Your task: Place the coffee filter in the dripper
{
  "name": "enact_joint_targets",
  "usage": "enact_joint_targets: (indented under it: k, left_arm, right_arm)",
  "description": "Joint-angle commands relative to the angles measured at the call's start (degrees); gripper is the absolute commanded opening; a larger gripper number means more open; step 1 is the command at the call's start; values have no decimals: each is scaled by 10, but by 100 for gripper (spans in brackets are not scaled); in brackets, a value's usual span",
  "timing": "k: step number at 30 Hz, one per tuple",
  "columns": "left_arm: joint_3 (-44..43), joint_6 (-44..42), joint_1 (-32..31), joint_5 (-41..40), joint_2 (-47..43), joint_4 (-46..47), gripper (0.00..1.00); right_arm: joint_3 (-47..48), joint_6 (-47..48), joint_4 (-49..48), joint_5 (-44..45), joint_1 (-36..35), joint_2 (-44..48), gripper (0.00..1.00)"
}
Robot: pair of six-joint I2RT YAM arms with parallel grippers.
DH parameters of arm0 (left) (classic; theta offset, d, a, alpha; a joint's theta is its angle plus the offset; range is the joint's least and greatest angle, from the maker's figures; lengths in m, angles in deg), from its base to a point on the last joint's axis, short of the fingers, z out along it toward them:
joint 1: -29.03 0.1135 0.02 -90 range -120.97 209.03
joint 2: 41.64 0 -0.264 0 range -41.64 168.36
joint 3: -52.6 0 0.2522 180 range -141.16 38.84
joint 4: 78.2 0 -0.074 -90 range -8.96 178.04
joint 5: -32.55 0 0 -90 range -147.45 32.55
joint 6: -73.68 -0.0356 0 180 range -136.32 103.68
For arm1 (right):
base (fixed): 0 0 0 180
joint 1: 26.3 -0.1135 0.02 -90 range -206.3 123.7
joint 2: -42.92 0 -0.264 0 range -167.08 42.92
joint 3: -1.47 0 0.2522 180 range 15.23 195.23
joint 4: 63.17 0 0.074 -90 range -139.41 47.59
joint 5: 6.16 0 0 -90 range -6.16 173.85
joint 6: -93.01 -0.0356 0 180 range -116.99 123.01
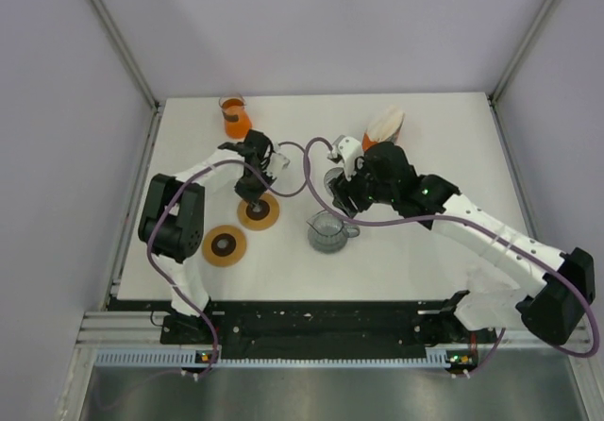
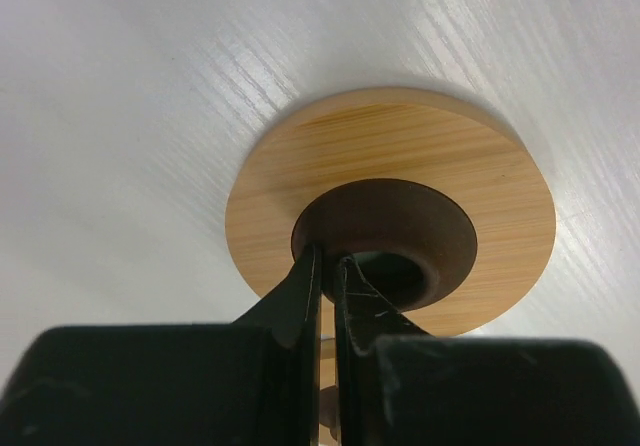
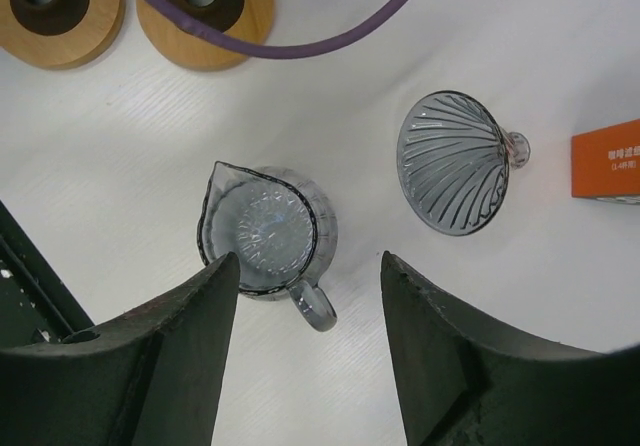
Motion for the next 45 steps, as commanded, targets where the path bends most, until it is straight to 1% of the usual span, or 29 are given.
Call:
enact_joint_targets:
  k: [1, 4, 6, 10, 14, 16, 18, 21, 23, 25, 26, 29, 31, 33, 35, 37, 39, 40, 43, 45]
  left_arm:
    - [-20, -9, -3, -17, 50, 8, 0]
    - [-34, -11, 2, 36, 50, -10, 0]
    - [-52, 2, 18, 98, 37, -29, 0]
    - [-111, 36, 67, 263, -3, -87, 0]
    - [-171, 54, 88, 401, -41, -153, 0]
    - [-190, 61, 94, 496, -64, -180, 0]
    - [-205, 72, 95, 583, -84, -194, 0]
    - [-205, 104, 94, 639, -124, -176, 0]
    - [-187, 136, 94, 684, -149, -148, 0]
    - [-164, 189, 92, 737, -167, -100, 0]
    - [-160, 194, 91, 760, -172, -93, 0]
    - [-154, 210, 86, 779, -188, -94, 0]
    - [-140, 214, 80, 785, -205, -77, 0]
    - [-107, 242, 73, 782, -229, -29, 0]
    - [-67, 313, 67, 784, -257, 55, 0]
    - [-35, 383, 66, 793, -280, 140, 0]
    - [-23, 409, 66, 801, -291, 174, 0]
    - [-24, 410, 65, 801, -293, 174, 0]
    - [-21, 410, 65, 803, -299, 175, 0]
    - [-20, 411, 65, 804, -299, 175, 0]
  right_arm:
    - [3, -7, -13, 8, 1, 36, 59]
    - [2, -9, -13, 5, 2, 48, 60]
    - [1, -9, -13, 1, 2, 55, 61]
    - [2, -6, -14, -4, 1, 64, 61]
    - [9, 3, -16, -11, 1, 56, 62]
    - [25, 6, -19, -20, 0, 49, 65]
    - [46, 7, -25, -32, -4, 46, 70]
    - [67, 8, -63, -39, -21, 46, 76]
    - [64, 8, -116, -39, -39, 47, 80]
    - [53, 11, -179, -39, -58, 42, 82]
    - [53, 21, -201, -42, -68, 36, 83]
    - [48, 35, -254, -35, -73, 27, 84]
    - [40, 51, -275, -36, -74, 29, 84]
    - [34, 56, -306, -56, -71, 32, 85]
    - [34, 54, -325, -87, -71, 30, 85]
    - [35, 49, -340, -93, -71, 25, 85]
    - [40, 50, -337, -85, -71, 13, 84]
    - [45, 52, -331, -88, -71, 6, 83]
    - [59, 74, -305, -140, -71, -5, 83]
    - [67, 88, -284, -157, -71, -11, 82]
